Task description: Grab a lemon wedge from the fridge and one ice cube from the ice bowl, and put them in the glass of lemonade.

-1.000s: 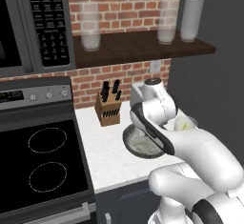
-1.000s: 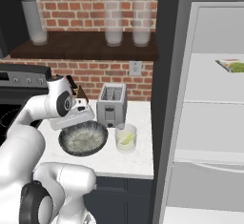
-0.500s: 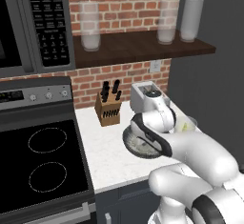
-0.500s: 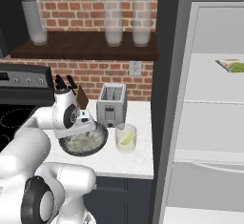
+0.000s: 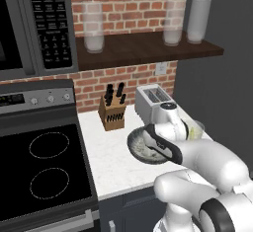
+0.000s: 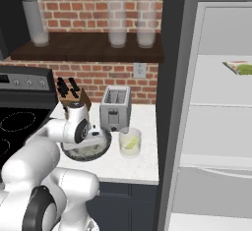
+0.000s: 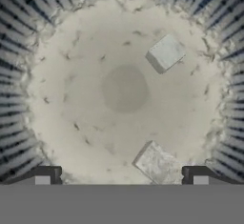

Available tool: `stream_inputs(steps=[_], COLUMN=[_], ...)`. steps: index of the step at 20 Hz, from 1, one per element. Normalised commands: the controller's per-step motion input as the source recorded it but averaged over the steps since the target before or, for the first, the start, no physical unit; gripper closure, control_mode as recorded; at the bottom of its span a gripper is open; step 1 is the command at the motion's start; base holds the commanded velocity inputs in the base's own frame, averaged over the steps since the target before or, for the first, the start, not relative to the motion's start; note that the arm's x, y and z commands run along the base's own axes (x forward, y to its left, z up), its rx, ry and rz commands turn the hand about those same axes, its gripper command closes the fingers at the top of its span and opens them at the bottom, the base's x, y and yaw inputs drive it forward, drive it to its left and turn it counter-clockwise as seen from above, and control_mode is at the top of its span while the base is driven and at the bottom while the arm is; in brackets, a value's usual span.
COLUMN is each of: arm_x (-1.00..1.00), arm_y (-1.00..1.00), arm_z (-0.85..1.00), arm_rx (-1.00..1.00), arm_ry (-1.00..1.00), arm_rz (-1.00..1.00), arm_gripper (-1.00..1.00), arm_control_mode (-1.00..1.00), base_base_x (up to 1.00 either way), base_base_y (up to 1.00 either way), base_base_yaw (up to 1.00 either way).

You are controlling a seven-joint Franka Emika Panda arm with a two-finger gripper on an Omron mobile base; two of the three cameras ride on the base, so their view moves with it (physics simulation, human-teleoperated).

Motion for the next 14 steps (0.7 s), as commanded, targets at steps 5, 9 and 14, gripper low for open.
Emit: stream_inputs(steps=[5, 9, 14], arm_x=[0.04, 0.0, 0.03], arm_y=[-0.23, 0.03, 0.1], arm_z=[-0.01, 0.0, -0.01], arm_rx=[0.05, 0.0, 0.0], arm_ry=[0.0, 0.0, 0.01], arm_rz=[0.0, 0.0, 0.0], arm_gripper=[-1.0, -1.0, -1.0], arm_control_mode=[-1.0, -1.0, -1.0], base_base_x=[0.0, 0.0, 0.0], base_base_y=[0.0, 0.0, 0.0], base_base_yaw=[0.0, 0.0, 0.0])
